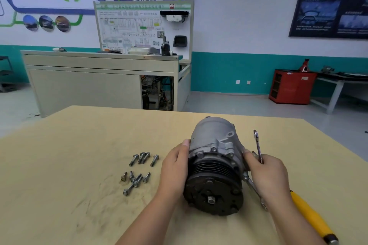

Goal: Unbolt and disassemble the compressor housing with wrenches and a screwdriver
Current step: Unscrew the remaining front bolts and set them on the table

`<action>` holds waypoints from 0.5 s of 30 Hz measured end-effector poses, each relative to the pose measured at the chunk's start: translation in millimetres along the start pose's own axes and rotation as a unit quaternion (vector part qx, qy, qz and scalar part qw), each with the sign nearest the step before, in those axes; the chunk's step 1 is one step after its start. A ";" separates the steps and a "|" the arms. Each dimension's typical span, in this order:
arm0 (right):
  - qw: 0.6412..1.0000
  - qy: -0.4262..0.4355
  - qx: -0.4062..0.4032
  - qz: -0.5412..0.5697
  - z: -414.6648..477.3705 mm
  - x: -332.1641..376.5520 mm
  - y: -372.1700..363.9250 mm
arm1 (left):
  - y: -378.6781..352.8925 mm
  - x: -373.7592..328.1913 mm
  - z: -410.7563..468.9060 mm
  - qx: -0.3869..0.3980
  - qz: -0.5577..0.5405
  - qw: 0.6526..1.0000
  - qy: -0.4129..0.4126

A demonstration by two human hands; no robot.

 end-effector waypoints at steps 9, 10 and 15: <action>0.998 0.049 0.001 -0.044 -6.3 12.8 9.0 | 0.9 -13.5 -11.0 0.034 0.080 0.988 -0.129; 0.997 0.061 -0.002 -0.047 -7.4 14.2 9.7 | -0.3 -16.0 -13.7 0.047 0.076 0.987 -0.131; 0.993 0.101 -0.010 -0.064 -12.6 18.1 10.7 | 0.0 -27.9 -21.4 0.078 0.138 0.977 -0.144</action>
Point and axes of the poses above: each hand's wrist, its own z-axis towards the middle knuckle, its own y-axis out of the back of the hand, x = y × z, the point moved 1 cm from there along z, towards the middle knuckle, and after that the axes turned 1 degree about y, right-handed, at the moved point
